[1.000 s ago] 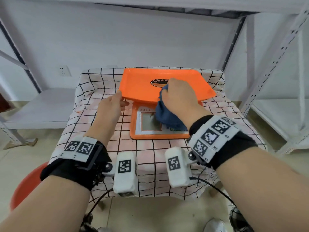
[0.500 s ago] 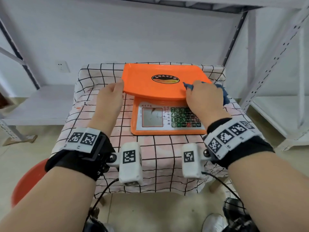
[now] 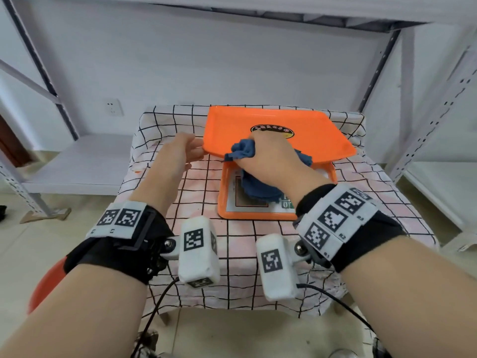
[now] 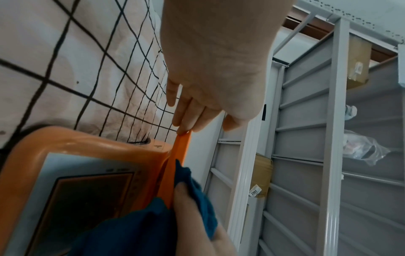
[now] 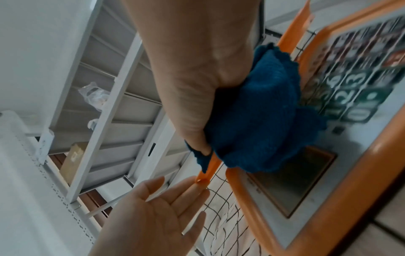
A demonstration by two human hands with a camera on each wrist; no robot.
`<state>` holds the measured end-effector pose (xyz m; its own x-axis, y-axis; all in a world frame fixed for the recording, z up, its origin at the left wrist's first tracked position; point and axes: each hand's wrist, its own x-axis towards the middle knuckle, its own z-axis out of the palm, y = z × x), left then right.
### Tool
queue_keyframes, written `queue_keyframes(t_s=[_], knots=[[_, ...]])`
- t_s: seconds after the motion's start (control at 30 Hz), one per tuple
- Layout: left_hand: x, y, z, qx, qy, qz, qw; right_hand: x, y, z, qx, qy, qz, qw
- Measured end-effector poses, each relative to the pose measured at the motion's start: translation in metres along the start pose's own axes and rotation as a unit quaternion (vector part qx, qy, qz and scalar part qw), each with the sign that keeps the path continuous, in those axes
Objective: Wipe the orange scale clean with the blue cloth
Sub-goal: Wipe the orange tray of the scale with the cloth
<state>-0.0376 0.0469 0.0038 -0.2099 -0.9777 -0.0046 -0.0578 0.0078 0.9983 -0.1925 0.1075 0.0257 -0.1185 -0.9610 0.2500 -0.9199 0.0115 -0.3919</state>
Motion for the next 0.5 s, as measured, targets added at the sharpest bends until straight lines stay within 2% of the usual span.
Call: queue_keyframes(t_s=[0.2, 0.33, 0.5], knots=[[0.001, -0.002, -0.005, -0.059, -0.013, -0.016, 0.998, 0.017, -0.038, 0.005, 0.070, -0.072, -0.049, 0.994], [-0.002, -0.003, -0.002, -0.098, -0.003, -0.025, 0.995, 0.035, -0.045, 0.005, 0.065, -0.113, -0.036, 0.991], [-0.003, -0.003, -0.002, -0.114, 0.022, -0.030, 0.993, 0.024, -0.035, -0.016, 0.063, -0.114, -0.014, 0.991]])
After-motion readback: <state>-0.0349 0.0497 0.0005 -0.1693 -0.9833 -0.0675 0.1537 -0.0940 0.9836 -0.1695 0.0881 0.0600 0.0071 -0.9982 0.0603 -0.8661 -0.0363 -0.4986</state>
